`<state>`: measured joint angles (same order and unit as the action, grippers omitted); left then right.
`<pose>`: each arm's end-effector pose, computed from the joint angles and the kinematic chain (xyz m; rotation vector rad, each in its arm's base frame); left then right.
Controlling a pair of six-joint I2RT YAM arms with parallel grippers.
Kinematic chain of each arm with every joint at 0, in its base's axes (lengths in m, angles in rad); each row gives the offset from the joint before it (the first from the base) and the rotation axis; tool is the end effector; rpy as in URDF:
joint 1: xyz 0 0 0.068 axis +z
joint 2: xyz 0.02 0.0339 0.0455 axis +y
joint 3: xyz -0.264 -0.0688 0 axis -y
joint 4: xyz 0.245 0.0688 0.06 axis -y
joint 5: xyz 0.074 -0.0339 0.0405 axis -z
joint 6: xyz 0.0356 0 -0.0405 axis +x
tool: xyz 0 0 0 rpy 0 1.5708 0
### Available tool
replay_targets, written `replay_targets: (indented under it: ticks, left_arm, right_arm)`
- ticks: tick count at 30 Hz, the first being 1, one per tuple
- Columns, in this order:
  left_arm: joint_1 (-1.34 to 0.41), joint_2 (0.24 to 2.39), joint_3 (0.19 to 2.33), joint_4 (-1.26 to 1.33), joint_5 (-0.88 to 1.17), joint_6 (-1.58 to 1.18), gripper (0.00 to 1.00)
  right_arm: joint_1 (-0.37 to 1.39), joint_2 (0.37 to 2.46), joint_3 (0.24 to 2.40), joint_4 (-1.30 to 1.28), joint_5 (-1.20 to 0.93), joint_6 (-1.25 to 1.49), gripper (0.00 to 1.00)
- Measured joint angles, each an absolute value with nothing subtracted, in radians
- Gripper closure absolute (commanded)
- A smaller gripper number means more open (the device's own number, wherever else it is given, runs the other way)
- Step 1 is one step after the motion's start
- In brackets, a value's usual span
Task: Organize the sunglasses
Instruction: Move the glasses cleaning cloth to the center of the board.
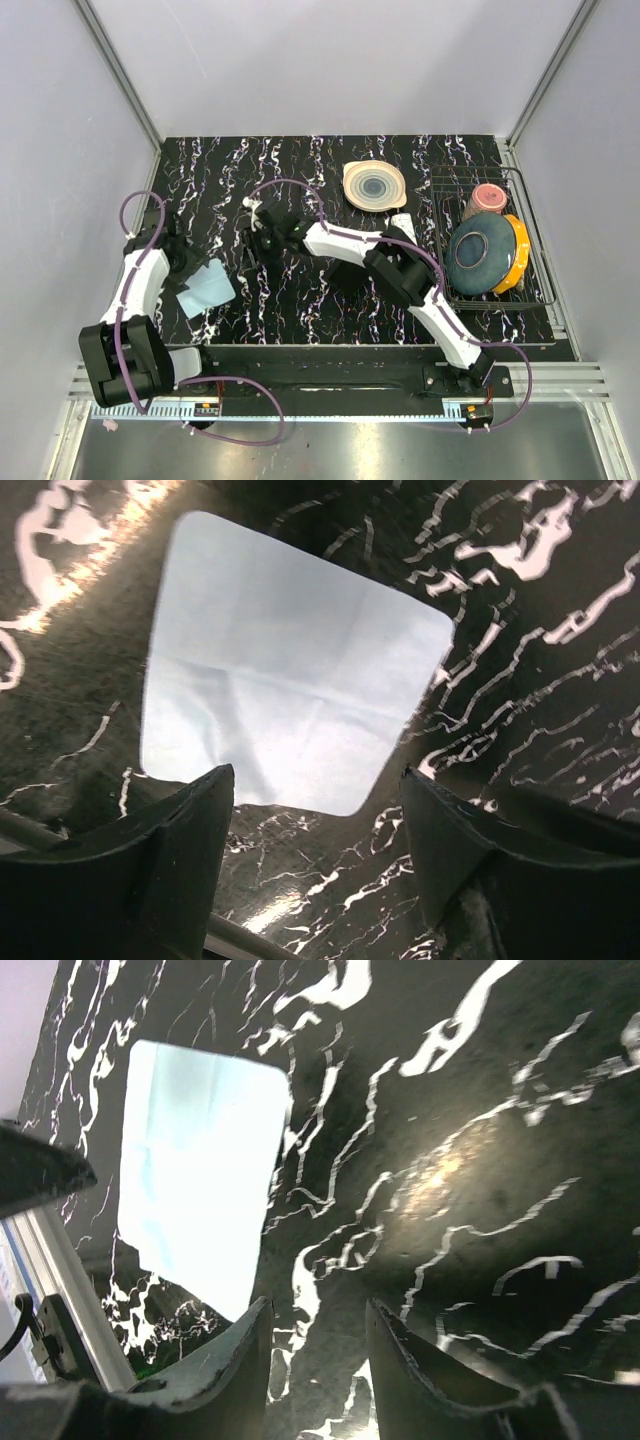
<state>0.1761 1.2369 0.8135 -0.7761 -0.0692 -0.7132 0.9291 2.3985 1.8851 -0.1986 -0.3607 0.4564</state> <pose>0.2174 0.0412 0.2149 -1.2057 2.4886 -0.0455 0.3123 0.4389 0.1539 -0.7838 2.3680 1.0757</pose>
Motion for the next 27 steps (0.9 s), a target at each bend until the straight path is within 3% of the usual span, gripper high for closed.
replay_targets:
  ticks: [19, 27]
  left_arm:
    - [0.355, 1.309, 0.718, -0.744, 0.006, -0.679, 0.41]
    - [0.359, 1.332, 0.675, -0.720, 0.049, -0.695, 0.48]
  right_arm:
    - [1.071, 2.489, 2.046, -0.348, -0.317, 0.450, 0.58]
    - [1.089, 2.538, 2.129, -0.380, -0.286, 0.453, 0.70]
